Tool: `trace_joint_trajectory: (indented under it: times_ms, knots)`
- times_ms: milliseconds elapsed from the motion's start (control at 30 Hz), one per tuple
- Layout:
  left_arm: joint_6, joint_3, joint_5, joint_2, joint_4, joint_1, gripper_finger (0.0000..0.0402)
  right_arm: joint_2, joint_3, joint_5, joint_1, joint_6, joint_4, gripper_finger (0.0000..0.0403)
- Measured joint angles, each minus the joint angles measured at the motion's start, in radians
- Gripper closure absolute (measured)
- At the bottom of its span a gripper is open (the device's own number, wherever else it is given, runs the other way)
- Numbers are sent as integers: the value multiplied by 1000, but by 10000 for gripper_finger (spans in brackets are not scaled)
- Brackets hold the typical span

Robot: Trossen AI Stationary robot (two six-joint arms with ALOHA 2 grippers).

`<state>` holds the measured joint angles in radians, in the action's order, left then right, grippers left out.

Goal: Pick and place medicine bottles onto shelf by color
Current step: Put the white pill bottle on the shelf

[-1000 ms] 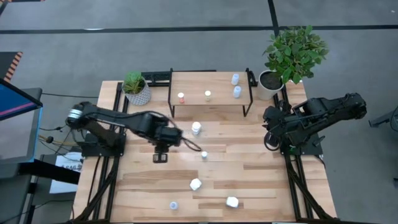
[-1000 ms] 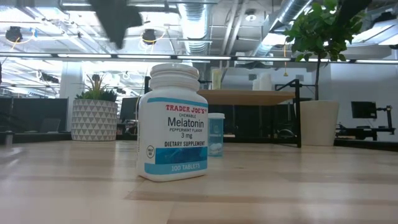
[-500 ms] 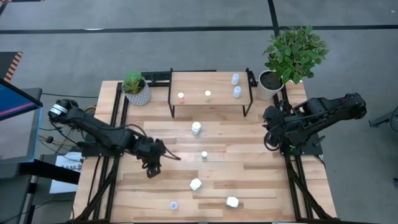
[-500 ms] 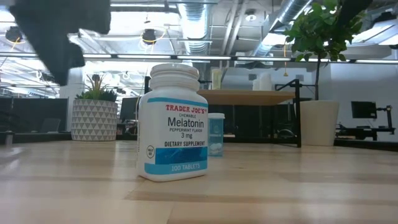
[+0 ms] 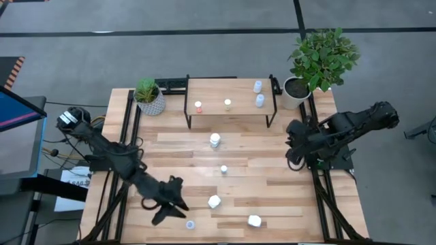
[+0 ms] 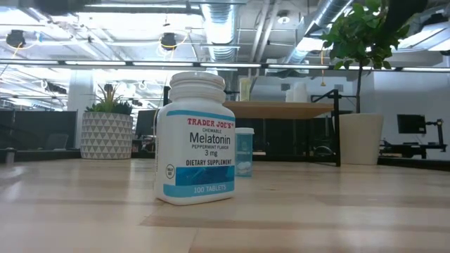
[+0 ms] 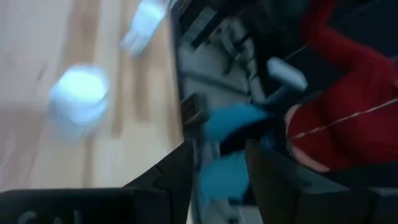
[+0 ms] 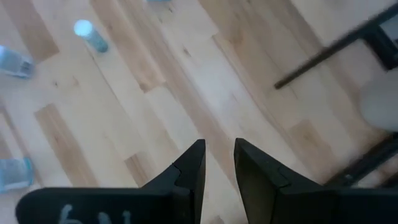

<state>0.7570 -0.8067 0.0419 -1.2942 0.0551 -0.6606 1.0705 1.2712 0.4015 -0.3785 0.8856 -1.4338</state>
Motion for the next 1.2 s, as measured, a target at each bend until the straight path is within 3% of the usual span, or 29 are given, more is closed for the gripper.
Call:
trace_joint_trajectory:
  times_ms: [233, 433, 633, 867, 1067, 1200]
  knots:
    - [-119, -96, 270, 0, 4, -125, 272, 52, 0, 17, -239, 88, 166, 296]
    - [-125, -262, 373, -74, -155, -203, 303, 135, 0, 42, -451, 233, 201, 296]
    - [-22, -582, 374, -258, -559, -217, 318, 230, 0, 46, -577, 371, 201, 296]
    - [213, -898, 303, -457, -1001, -201, 283, 338, 0, 47, -626, 450, 209, 296]
    - [326, -952, 143, -528, -1087, -170, 237, 411, 0, 46, -630, 447, 268, 296]
    - [345, -947, 99, -554, -1114, -154, 209, 444, 0, 46, -629, 411, 318, 296]
